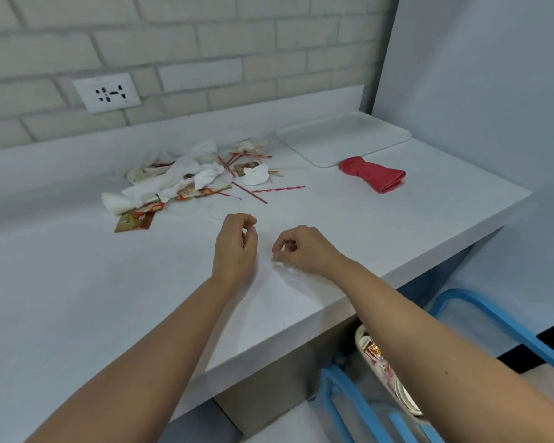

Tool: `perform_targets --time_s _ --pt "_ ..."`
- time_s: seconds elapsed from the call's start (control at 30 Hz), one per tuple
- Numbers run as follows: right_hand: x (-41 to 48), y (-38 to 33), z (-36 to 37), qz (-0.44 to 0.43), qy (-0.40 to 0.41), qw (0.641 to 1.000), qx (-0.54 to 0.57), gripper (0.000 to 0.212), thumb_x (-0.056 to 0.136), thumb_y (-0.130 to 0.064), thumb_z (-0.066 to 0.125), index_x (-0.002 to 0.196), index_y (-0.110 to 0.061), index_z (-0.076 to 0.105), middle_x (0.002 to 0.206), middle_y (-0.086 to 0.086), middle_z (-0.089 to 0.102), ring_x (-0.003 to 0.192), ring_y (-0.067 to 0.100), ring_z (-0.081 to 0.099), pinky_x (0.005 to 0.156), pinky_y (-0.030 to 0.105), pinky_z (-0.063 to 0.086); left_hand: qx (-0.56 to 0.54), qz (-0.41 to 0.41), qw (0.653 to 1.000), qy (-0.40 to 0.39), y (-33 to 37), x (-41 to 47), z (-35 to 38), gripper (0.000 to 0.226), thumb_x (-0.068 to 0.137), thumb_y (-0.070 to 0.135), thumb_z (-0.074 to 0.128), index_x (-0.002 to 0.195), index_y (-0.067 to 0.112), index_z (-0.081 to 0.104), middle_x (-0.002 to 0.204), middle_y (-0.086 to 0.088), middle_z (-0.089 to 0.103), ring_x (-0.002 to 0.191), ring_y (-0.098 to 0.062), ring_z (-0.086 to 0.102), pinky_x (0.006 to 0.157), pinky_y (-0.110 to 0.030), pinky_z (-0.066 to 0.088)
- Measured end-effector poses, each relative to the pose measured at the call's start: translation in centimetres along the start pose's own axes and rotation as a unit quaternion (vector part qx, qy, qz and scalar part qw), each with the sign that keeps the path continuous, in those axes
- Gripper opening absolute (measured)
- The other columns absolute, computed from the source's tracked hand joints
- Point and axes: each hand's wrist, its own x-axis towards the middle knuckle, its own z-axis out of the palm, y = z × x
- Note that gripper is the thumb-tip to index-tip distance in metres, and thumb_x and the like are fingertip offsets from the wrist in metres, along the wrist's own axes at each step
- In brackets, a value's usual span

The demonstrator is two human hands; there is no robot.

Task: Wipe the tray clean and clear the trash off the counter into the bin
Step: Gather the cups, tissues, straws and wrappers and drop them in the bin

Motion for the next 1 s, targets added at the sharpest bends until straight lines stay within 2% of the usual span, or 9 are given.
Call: perform_targets --time_s 0.17,0.23,0.3,0.37,0.43,0.6,0.73,0.9,1.0 --pt "4.5 -1.9 2.4 0.015 -0.002 1.000 -0.007 0.021 0.085 -0.019 0.067 0.104 -0.009 0.067 0.080 -0.007 0.049 0.079 0.012 0.050 0.066 0.016 0.038 0.068 -0.068 0.995 -0.029 -4.7 2.6 -3.5 0.020 0.093 0.006 0.043 0.104 0.006 0.059 0.112 -0.005 0.051 0.098 -0.018 0.052 0.083 -0.026 0.043" --pt "6.4 -2.5 3.1 0.031 -0.001 0.999 -0.010 0.032 0.084 -0.023 0.068 0.113 -0.008 0.063 0.096 0.000 0.050 0.087 0.014 0.050 0.076 0.019 0.037 0.096 -0.095 0.990 -0.028 -6.4 3.9 -4.7 0.022 0.093 0.006 0.042 0.105 0.006 0.060 0.117 -0.007 0.049 0.110 -0.023 0.047 0.094 -0.032 0.043" --pt "8.4 -3.1 3.8 0.059 0.003 0.998 -0.007 0.048 0.084 -0.029 0.068 0.125 -0.009 0.055 0.117 0.007 0.049 0.099 0.017 0.052 0.083 0.022 0.038 0.124 -0.117 0.985 -0.011 -7.8 5.4 -5.7 0.023 0.093 0.008 0.043 0.107 0.005 0.061 0.121 -0.009 0.047 0.115 -0.024 0.041 0.096 -0.032 0.037" --pt "10.7 -3.8 4.5 0.096 0.011 0.995 0.003 0.064 0.084 -0.037 0.067 0.136 -0.010 0.043 0.138 0.010 0.037 0.122 0.024 0.047 0.097 0.029 0.038 0.137 -0.147 0.979 0.012 -9.2 7.0 -6.5 0.023 0.094 0.013 0.045 0.108 0.004 0.061 0.123 -0.011 0.045 0.118 -0.027 0.039 0.096 -0.032 0.034" --pt "12.3 -4.3 5.3 0.136 0.021 0.990 -0.012 0.075 0.083 -0.044 0.066 0.141 -0.009 0.034 0.145 0.011 0.027 0.133 0.028 0.036 0.103 0.035 0.037 0.143 -0.185 0.972 0.026 -10.0 8.5 -6.8 0.025 0.093 0.019 0.050 0.112 0.005 0.059 0.127 -0.014 0.043 0.121 -0.031 0.037 0.099 -0.035 0.033" --pt "15.8 -6.2 7.0 0.198 0.060 0.976 -0.066 0.091 0.077 -0.056 0.067 0.141 -0.006 0.029 0.148 0.011 0.022 0.139 0.030 0.023 0.098 0.041 0.042 0.186 -0.242 0.952 -0.017 -10.9 12.2 -6.8 0.063 0.080 0.041 0.067 0.129 0.012 0.038 0.133 -0.016 0.037 0.125 -0.034 0.037 0.100 -0.043 0.035" --pt "18.0 -6.9 7.5 0.218 0.045 0.969 -0.109 0.089 0.076 -0.055 0.068 0.140 -0.006 0.031 0.147 0.010 0.022 0.138 0.030 0.021 0.097 0.038 0.042 0.225 -0.283 0.930 -0.071 -11.3 14.4 -6.6 0.078 0.074 0.047 0.069 0.132 0.012 0.030 0.137 -0.018 0.034 0.130 -0.033 0.031 0.102 -0.044 0.034" --pt "19.1 -6.7 7.2 0.218 0.034 0.972 -0.080 0.099 0.067 -0.045 0.079 0.143 -0.009 0.025 0.142 0.010 0.030 0.135 0.031 0.029 0.101 0.041 0.042 0.213 -0.309 0.920 -0.116 -11.5 15.2 -6.5 0.084 0.067 0.041 0.072 0.133 0.020 0.025 0.135 -0.014 0.035 0.130 -0.031 0.031 0.101 -0.042 0.036" --pt "19.2 -6.6 7.3 0.190 0.036 0.981 -0.020 0.099 0.064 -0.033 0.083 0.140 -0.010 0.024 0.136 0.008 0.042 0.127 0.029 0.043 0.099 0.044 0.046 0.197 -0.303 0.925 -0.119 -11.6 14.6 -6.6 0.088 0.063 0.041 0.074 0.132 0.022 0.023 0.132 -0.013 0.038 0.128 -0.031 0.032 0.101 -0.040 0.037"
